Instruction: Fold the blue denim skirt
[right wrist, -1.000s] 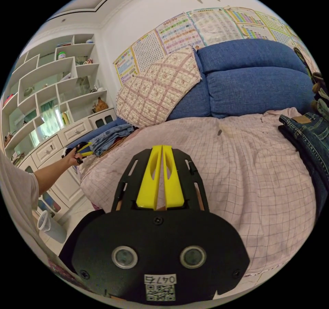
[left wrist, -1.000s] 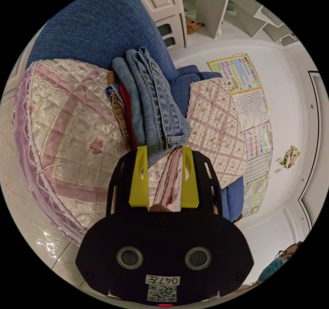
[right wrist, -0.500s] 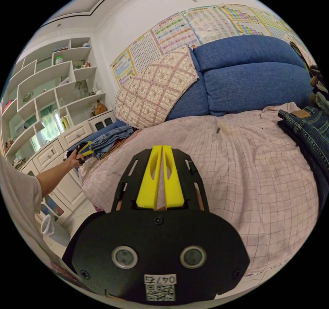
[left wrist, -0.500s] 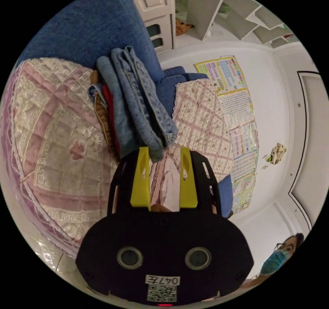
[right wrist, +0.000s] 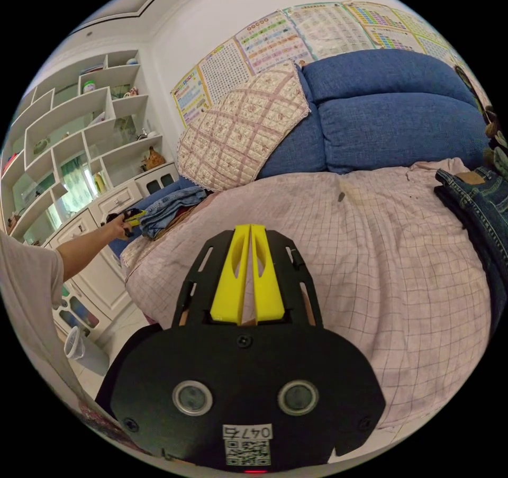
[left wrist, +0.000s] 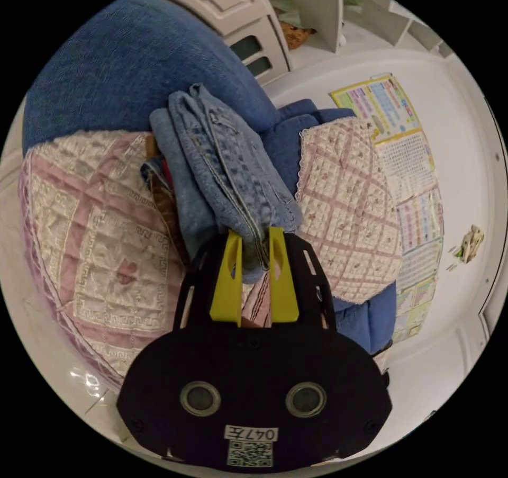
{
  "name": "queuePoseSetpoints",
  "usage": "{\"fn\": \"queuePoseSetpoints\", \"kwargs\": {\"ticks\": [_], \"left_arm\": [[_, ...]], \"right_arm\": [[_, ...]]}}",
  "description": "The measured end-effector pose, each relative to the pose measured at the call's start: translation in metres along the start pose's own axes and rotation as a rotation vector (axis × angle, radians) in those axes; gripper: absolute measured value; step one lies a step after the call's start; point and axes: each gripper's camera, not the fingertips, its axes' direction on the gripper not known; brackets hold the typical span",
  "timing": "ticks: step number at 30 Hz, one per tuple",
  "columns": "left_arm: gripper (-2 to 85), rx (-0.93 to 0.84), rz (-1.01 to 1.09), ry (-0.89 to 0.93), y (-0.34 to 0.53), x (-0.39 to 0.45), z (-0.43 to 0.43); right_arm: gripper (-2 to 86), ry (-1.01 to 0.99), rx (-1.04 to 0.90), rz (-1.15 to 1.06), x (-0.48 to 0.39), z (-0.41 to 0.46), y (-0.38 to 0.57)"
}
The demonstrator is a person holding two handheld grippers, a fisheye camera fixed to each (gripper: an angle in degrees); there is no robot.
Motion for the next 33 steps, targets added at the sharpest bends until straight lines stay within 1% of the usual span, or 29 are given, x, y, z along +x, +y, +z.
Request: {"fn": "queuePoseSetpoints", "kwargs": {"ticks": [1,4,6,7,9,11,13,15,18,22,23,26,28,29,30,31,32,33], "left_arm": [[6.6,0.009,0.020,0.016,0.001,0.014,-0.002],[6.0,0.022,0.080,0.113,0.007,0.092,-0.010],[5.7,0.003,0.184,0.144,0.027,0.178,-0.026],[5.7,-0.001,0.207,0.158,0.035,0.197,-0.034],[5.7,-0.003,0.263,0.270,0.078,0.254,-0.080],[5.7,-0.003,0.245,0.363,0.115,0.272,-0.120],[5.7,-0.002,0.197,0.418,0.154,0.274,-0.154],[5.7,-0.040,0.127,0.454,0.200,0.263,-0.180],[5.7,-0.073,0.029,0.486,0.251,0.236,-0.192],[5.7,-0.089,-0.056,0.483,0.311,0.204,-0.201],[5.7,-0.082,-0.096,0.493,0.329,0.192,-0.203],[5.7,-0.084,-0.171,0.570,0.367,0.172,-0.194],[5.7,-0.084,-0.158,0.588,0.385,0.181,-0.190],[5.8,-0.088,-0.128,0.579,0.395,0.192,-0.190],[5.8,-0.093,-0.092,0.564,0.402,0.206,-0.190],[5.9,-0.095,-0.072,0.556,0.406,0.213,-0.191],[5.9,-0.098,-0.032,0.541,0.411,0.228,-0.192],[5.9,-0.090,0.010,0.522,0.417,0.244,-0.194]], "right_arm": [[-1.2,0.000,0.000,0.002,0.002,0.001,-0.004],[-1.2,-0.007,0.019,0.022,0.014,0.004,-0.021],[-1.1,-0.024,0.023,0.017,0.019,0.007,-0.038],[-1.0,-0.030,0.022,0.011,0.020,0.009,-0.042],[-0.2,-0.095,0.005,-0.052,0.018,0.016,-0.060],[1.8,-0.135,-0.028,-0.117,0.011,0.024,-0.076],[5.0,-0.149,-0.078,-0.192,-0.003,0.034,-0.092],[9.1,-0.208,-0.153,-0.266,-0.033,0.052,-0.120],[12.3,-0.318,-0.259,-0.368,-0.081,0.090,-0.164],[13.7,-0.386,-0.377,-0.445,-0.127,0.152,-0.217],[13.9,-0.380,-0.428,-0.502,-0.143,0.176,-0.230],[13.4,-0.332,-0.591,-0.616,-0.177,0.237,-0.248],[12.7,-0.288,-0.629,-0.621,-0.187,0.265,-0.256],[12.0,-0.276,-0.635,-0.598,-0.190,0.277,-0.265],[11.1,-0.306,-0.652,-0.561,-0.191,0.286,-0.275],[9.1,-0.331,-0.661,-0.545,-0.193,0.289,-0.280],[5.0,-0.382,-0.676,-0.520,-0.196,0.292,-0.292],[3.6,-0.373,-0.671,-0.525,-0.200,0.288,-0.305]]}}
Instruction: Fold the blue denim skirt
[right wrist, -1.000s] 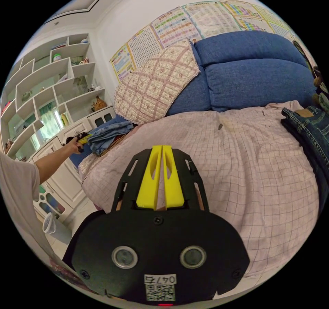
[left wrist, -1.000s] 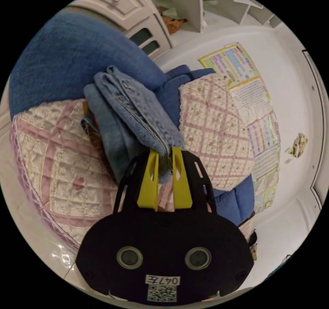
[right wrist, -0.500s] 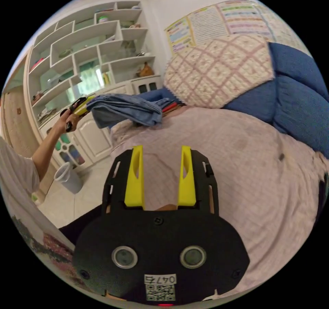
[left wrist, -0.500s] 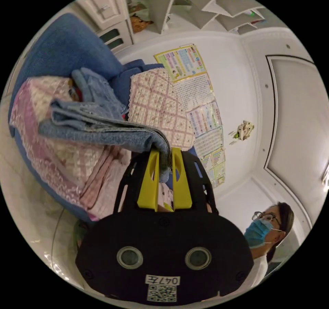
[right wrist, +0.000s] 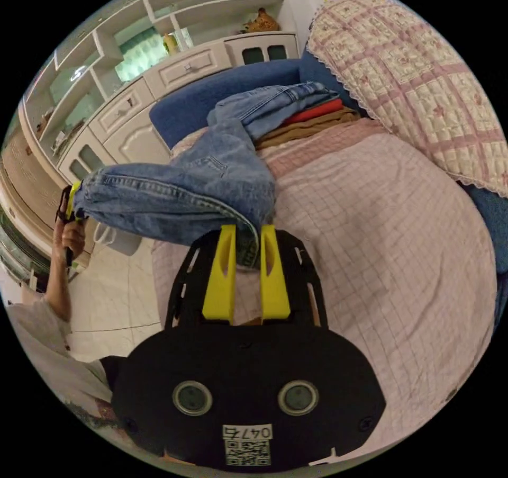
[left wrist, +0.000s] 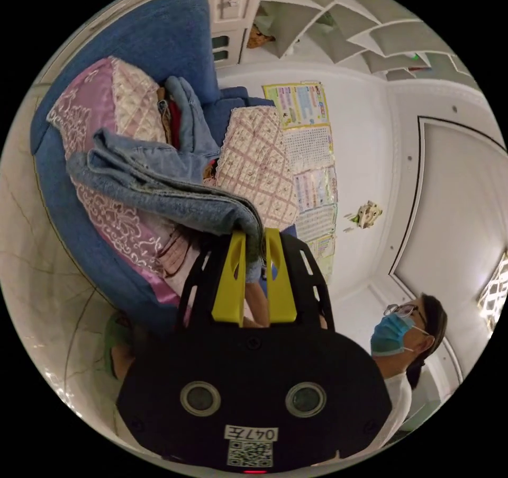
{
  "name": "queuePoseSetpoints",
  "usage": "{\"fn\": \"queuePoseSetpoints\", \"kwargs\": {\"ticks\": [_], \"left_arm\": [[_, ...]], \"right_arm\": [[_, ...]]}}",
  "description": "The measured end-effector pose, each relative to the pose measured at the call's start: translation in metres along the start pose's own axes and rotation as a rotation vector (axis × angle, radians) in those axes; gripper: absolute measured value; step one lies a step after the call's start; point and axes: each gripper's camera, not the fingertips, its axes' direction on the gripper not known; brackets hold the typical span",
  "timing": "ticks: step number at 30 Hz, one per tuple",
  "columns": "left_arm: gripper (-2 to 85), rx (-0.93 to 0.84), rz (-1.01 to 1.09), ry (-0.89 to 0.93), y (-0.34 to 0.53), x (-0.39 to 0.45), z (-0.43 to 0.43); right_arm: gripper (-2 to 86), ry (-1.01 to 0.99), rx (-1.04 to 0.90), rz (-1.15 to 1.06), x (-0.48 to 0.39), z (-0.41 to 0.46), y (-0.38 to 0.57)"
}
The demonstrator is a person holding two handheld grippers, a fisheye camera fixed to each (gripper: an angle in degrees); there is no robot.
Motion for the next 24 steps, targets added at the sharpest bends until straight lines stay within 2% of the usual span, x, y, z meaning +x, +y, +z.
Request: {"fn": "queuePoseSetpoints", "kwargs": {"ticks": [2,5,9,10,13,15,17,20,22,24], "left_arm": [[5.9,-0.002,0.080,-0.042,0.010,0.031,0.011],[5.9,0.033,0.189,-0.082,0.043,0.093,0.023],[5.7,0.066,0.156,0.199,0.126,0.153,0.056],[5.7,0.060,0.168,0.223,0.138,0.164,0.066],[5.7,-0.011,0.191,0.309,0.191,0.212,0.145],[5.7,-0.092,0.162,0.362,0.215,0.222,0.240],[5.7,-0.150,0.165,0.372,0.228,0.225,0.322],[5.8,-0.257,0.226,0.412,0.267,0.225,0.449],[5.8,-0.359,0.252,0.419,0.307,0.209,0.510],[6.0,-0.504,0.173,0.268,0.384,0.144,0.563]], "right_arm": [[2.1,0.086,0.046,-0.020,-0.011,-0.034,-0.011],[1.0,0.259,0.226,-0.138,-0.050,-0.130,-0.013],[0.6,0.529,0.463,-0.342,-0.117,-0.274,0.032],[0.6,0.548,0.490,-0.356,-0.121,-0.294,0.040],[0.5,0.612,0.528,-0.367,-0.120,-0.381,0.066],[0.5,0.663,0.503,-0.306,-0.093,-0.426,0.073],[0.4,0.718,0.488,-0.237,-0.066,-0.449,0.078],[0.4,0.871,0.578,-0.173,-0.038,-0.479,0.110],[0.5,0.932,0.587,-0.152,-0.031,-0.486,0.141],[0.6,0.880,0.492,-0.103,-0.021,-0.475,0.188]]}}
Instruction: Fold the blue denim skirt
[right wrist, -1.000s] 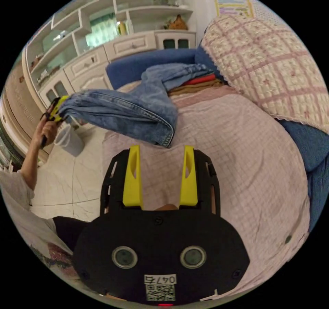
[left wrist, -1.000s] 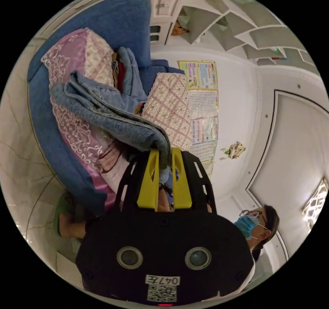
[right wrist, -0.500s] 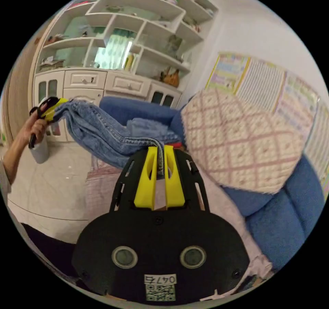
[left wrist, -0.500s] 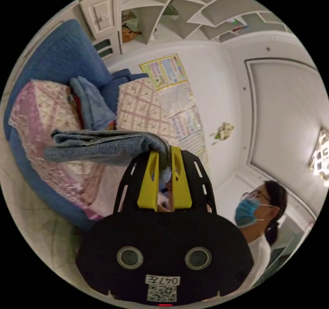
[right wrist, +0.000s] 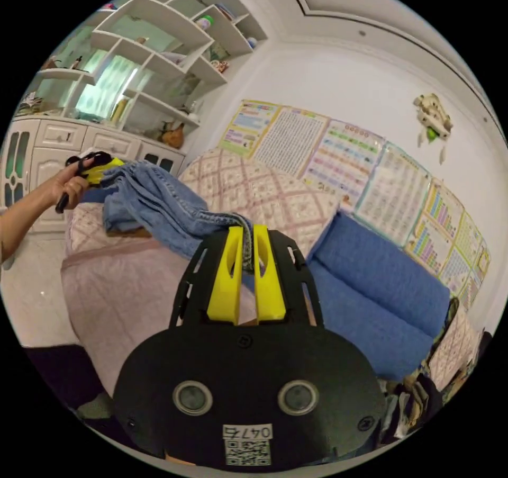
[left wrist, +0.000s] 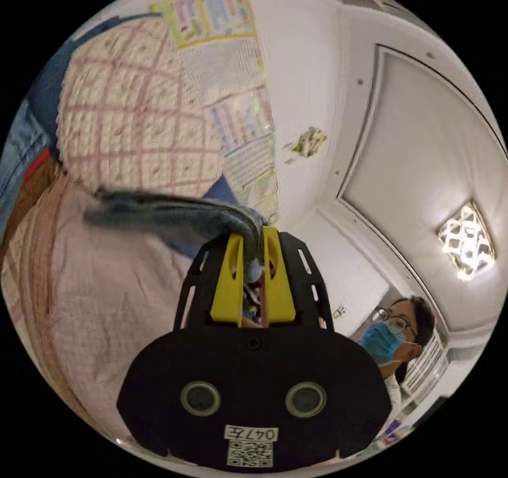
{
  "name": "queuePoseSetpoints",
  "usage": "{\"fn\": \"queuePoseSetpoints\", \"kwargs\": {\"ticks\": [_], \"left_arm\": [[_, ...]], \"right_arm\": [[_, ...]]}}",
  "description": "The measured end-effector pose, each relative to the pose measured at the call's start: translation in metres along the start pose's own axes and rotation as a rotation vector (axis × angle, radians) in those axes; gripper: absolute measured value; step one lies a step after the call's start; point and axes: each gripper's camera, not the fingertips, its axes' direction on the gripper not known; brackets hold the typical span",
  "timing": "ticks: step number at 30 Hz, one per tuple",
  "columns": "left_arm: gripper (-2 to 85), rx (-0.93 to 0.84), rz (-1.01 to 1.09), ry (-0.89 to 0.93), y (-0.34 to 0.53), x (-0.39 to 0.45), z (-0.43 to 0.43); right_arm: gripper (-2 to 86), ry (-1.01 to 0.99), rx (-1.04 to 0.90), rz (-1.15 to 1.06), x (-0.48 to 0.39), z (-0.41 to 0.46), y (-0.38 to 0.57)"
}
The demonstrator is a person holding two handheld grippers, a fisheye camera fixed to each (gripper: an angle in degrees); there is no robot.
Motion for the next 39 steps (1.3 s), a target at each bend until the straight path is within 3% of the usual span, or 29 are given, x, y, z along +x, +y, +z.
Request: {"fn": "queuePoseSetpoints", "kwargs": {"ticks": [3,7,11,15,17,24,29,35,39], "left_arm": [[5.9,-0.178,-0.189,-0.210,0.124,-0.124,0.060],[0.4,-0.189,-0.316,-0.493,0.285,-0.207,0.060],[-0.8,-0.128,-0.064,-0.704,0.440,-0.115,0.067],[-1.0,-0.167,0.251,-1.039,0.615,0.002,0.161],[-1.0,-0.196,0.364,-1.118,0.696,0.024,0.213],[-0.9,-0.617,0.564,-1.364,0.968,-0.003,0.443],[-0.8,-0.585,0.665,-1.311,1.098,0.036,0.507],[-0.9,-0.550,0.545,-0.999,1.214,0.079,0.494],[-1.0,-0.582,0.535,-0.993,1.305,0.100,0.477]], "right_arm": [[1.3,-0.091,-0.143,-0.026,-0.033,0.002,0.083],[5.1,-0.106,-0.486,-0.070,-0.078,0.027,0.180],[6.2,-0.122,-0.478,0.165,-0.061,-0.016,0.238],[4.2,-0.170,-0.392,0.322,-0.053,-0.047,0.263],[3.3,-0.168,-0.407,0.330,-0.063,-0.048,0.268],[1.0,-0.116,-0.531,0.210,-0.128,-0.030,0.277],[0.8,-0.109,-0.468,0.175,-0.166,-0.031,0.273],[3.1,-0.297,-0.333,0.085,-0.237,0.011,0.226],[4.9,-0.374,-0.247,-0.052,-0.321,0.056,0.183]]}}
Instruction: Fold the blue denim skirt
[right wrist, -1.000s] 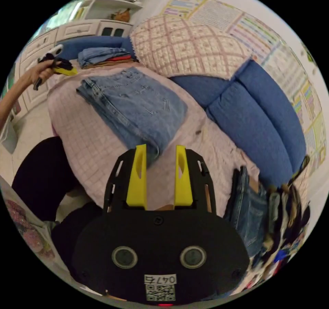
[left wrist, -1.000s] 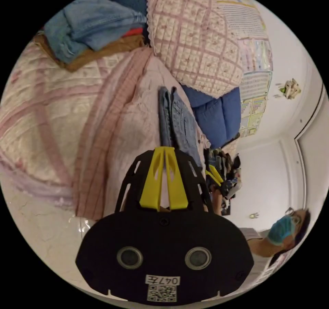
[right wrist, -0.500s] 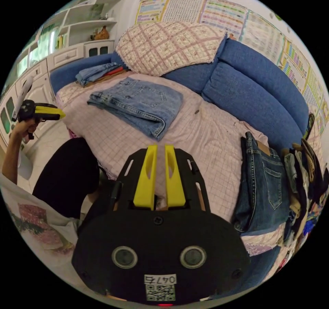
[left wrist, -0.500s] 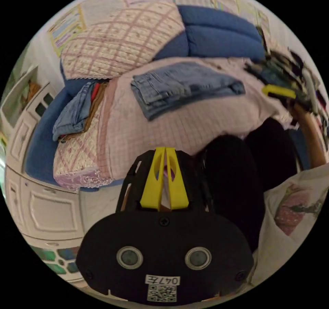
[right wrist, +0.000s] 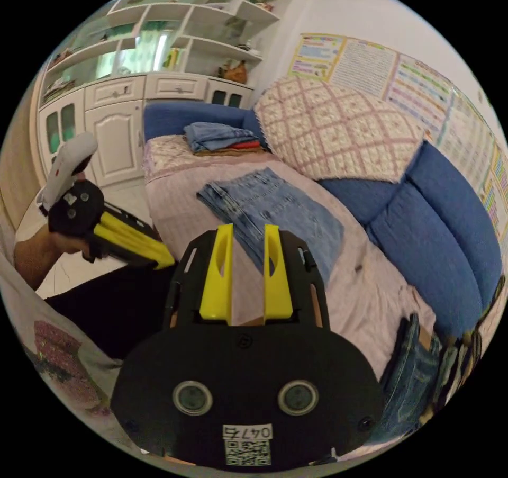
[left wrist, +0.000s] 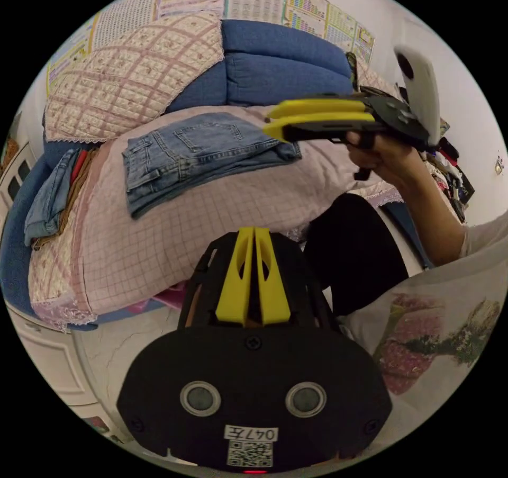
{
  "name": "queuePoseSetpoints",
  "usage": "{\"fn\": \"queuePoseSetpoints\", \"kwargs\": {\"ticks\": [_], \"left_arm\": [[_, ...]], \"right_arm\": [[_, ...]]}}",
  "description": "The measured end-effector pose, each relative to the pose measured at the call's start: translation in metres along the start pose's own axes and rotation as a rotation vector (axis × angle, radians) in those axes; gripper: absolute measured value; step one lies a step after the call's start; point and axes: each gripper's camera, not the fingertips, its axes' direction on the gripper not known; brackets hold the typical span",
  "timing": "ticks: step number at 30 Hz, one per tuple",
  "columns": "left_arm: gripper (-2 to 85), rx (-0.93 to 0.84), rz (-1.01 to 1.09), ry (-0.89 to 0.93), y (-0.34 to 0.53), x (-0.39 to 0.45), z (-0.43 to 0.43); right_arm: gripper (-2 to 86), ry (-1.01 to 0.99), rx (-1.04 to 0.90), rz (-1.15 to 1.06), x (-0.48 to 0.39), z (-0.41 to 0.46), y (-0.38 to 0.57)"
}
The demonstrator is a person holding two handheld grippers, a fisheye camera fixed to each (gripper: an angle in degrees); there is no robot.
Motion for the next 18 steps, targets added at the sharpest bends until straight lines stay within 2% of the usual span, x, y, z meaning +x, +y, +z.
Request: {"fn": "queuePoseSetpoints", "kwargs": {"ticks": [4,9,14,16,18], "left_arm": [[-1.0,0.032,0.002,-0.068,0.067,0.044,-0.017],[-1.0,0.091,-0.030,-0.103,0.166,0.073,-0.059],[-1.0,0.100,-0.019,-0.130,0.242,0.085,-0.096],[-1.0,0.099,-0.017,-0.131,0.269,0.084,-0.109],[-1.0,0.098,-0.022,-0.120,0.305,0.077,-0.127]], "right_arm": [[6.9,-0.103,0.021,-0.094,-0.050,0.063,-0.046],[9.0,-0.105,-0.102,-0.179,-0.115,0.178,-0.083],[7.0,-0.081,-0.239,-0.212,-0.156,0.263,-0.066],[4.5,-0.095,-0.201,-0.228,-0.165,0.271,-0.053],[1.8,-0.130,-0.159,-0.140,-0.158,0.275,-0.034]]}}
